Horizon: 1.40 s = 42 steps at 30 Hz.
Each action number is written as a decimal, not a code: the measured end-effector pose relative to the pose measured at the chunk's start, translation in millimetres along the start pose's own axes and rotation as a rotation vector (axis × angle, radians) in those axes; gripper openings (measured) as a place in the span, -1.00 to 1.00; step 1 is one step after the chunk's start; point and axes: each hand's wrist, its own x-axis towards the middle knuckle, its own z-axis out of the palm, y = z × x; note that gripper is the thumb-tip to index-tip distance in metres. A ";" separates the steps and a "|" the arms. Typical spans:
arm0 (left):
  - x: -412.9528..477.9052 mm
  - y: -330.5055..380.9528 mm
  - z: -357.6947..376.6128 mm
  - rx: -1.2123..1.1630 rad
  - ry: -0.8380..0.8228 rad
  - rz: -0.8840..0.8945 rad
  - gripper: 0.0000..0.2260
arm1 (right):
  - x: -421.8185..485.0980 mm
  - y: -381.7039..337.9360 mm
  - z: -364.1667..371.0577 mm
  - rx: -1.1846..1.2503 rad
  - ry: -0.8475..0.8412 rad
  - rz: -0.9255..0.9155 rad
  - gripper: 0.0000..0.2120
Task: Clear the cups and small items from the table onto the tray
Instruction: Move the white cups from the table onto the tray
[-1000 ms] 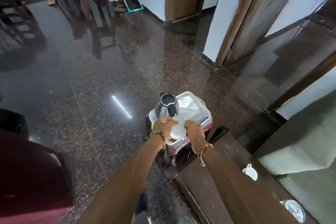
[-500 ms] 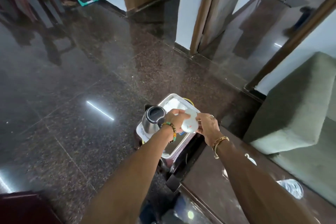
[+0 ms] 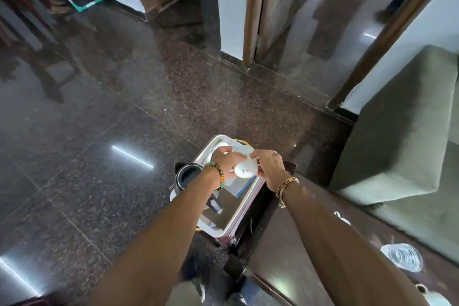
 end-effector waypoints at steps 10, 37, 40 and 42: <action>117.8 33.4 -45.9 0.295 -0.152 -0.085 -0.51 | 90.0 6.3 51.2 0.053 0.032 0.060 -0.70; 277.3 -0.5 -90.7 1.090 -0.176 0.592 -0.31 | 234.3 72.7 114.0 -0.811 0.076 -0.307 -0.33; 283.9 -11.2 -95.4 1.247 -0.164 0.596 -0.25 | 230.7 83.6 111.2 -0.930 0.065 -0.321 -0.30; 286.1 -18.0 -100.6 1.308 -0.146 0.576 -0.21 | 228.3 88.4 110.7 -0.990 0.028 -0.356 -0.29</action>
